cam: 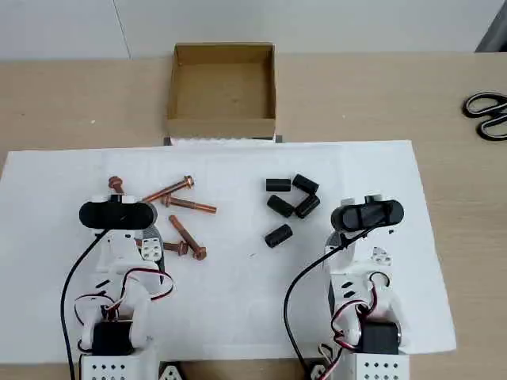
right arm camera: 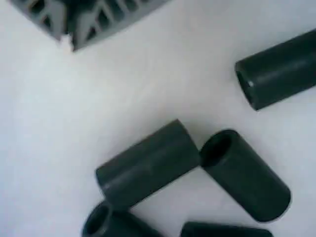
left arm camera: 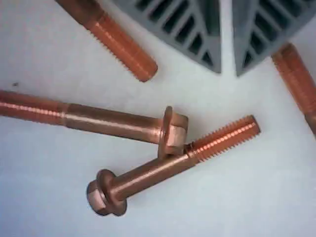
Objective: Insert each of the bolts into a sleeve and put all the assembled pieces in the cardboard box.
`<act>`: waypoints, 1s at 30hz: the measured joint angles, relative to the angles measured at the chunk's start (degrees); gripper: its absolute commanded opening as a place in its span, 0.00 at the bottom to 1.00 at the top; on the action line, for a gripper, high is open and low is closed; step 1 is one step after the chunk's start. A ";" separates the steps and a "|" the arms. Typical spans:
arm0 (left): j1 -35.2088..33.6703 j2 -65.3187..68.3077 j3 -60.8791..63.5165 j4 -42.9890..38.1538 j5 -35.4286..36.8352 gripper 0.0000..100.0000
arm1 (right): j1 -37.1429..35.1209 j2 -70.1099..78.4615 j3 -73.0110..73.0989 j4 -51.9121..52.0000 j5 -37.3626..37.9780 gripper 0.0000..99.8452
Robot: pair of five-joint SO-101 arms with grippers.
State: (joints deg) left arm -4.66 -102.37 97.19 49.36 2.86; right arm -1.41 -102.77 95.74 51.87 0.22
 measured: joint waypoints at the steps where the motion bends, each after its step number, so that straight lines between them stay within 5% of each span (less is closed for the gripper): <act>1: 0.00 0.00 0.00 0.00 0.00 0.01 | 0.00 0.00 0.00 0.00 0.00 0.00; 30: 0.18 0.00 0.00 0.00 0.09 0.01 | 0.09 0.00 -6.77 6.77 -3.08 0.00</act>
State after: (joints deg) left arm -4.48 -102.37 97.19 49.36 2.95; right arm -1.32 -102.77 88.97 58.64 -2.86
